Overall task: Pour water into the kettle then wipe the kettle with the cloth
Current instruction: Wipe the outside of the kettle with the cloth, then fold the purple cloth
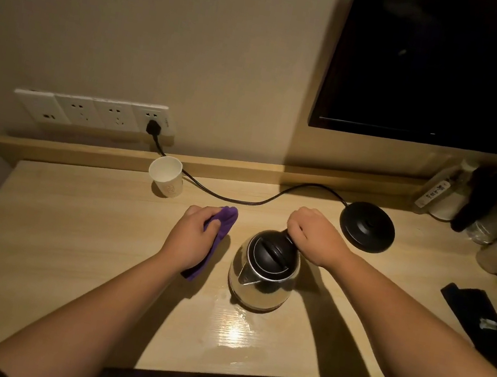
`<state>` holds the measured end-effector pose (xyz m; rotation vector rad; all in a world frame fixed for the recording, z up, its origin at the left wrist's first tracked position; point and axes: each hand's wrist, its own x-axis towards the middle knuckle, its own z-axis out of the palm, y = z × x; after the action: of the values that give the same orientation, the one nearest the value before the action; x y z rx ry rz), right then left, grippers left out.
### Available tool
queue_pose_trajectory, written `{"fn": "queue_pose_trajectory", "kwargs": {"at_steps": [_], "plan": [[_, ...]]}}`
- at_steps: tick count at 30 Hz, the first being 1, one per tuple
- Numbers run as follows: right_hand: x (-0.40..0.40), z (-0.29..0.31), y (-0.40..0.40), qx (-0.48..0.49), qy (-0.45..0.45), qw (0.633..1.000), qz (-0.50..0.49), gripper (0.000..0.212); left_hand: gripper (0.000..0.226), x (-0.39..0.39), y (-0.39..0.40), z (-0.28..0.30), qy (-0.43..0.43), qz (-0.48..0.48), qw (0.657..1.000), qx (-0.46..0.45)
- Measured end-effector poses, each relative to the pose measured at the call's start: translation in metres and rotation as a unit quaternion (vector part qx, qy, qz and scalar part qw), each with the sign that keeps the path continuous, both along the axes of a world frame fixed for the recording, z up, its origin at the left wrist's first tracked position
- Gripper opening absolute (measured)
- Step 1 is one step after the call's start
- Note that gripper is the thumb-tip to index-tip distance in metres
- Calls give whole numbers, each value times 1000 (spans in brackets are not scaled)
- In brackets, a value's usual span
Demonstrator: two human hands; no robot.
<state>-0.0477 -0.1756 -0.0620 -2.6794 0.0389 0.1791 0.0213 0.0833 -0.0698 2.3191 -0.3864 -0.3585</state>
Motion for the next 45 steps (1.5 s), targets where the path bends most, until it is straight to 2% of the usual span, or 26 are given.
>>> {"fn": "queue_pose_trajectory", "kwargs": {"at_steps": [5, 16, 20, 23, 25, 27, 29, 31, 34, 38, 42, 45], "plan": [[-8, 2, -27, -5, -1, 992, -127, 31, 36, -9, -11, -4, 18, -1, 1000, -14], [-20, 12, -102, -17, -21, 968, -248, 37, 34, -19, -24, -2, 42, -10, 999, -29], [-17, 13, -108, -21, -28, 971, -234, 39, 25, -26, -27, 0, 116, -2, 988, -103], [-14, 7, -114, -31, -4, 970, -243, 46, 21, -31, -27, 6, 210, 30, 962, -172], [-15, 9, -111, -59, -20, 963, -262, 49, 23, -36, -25, 11, 273, 52, 936, -216], [-15, 20, -95, -84, -106, 965, -223, 44, 21, -39, -19, 14, 333, 67, 905, -256], [-13, 41, -59, -55, -154, 977, -138, 39, 21, -41, -8, 15, 372, 67, 884, -274], [-12, 61, -14, -8, -127, 991, -29, 39, 20, -42, 5, 15, 403, 61, 866, -289], [-10, 78, 54, 55, -25, 991, 117, 49, 16, -44, 25, 24, 438, 36, 846, -303], [-3, 87, 123, 81, 128, 970, 190, 67, 26, -44, 65, 34, 442, -4, 852, -279], [0, 88, 174, 73, 182, 965, 176, 49, 36, -38, 118, 43, 442, -62, 871, -206], [-2, 82, 209, 97, 208, 964, 136, 33, 46, -34, 163, 51, 400, -166, 896, -101]]}}
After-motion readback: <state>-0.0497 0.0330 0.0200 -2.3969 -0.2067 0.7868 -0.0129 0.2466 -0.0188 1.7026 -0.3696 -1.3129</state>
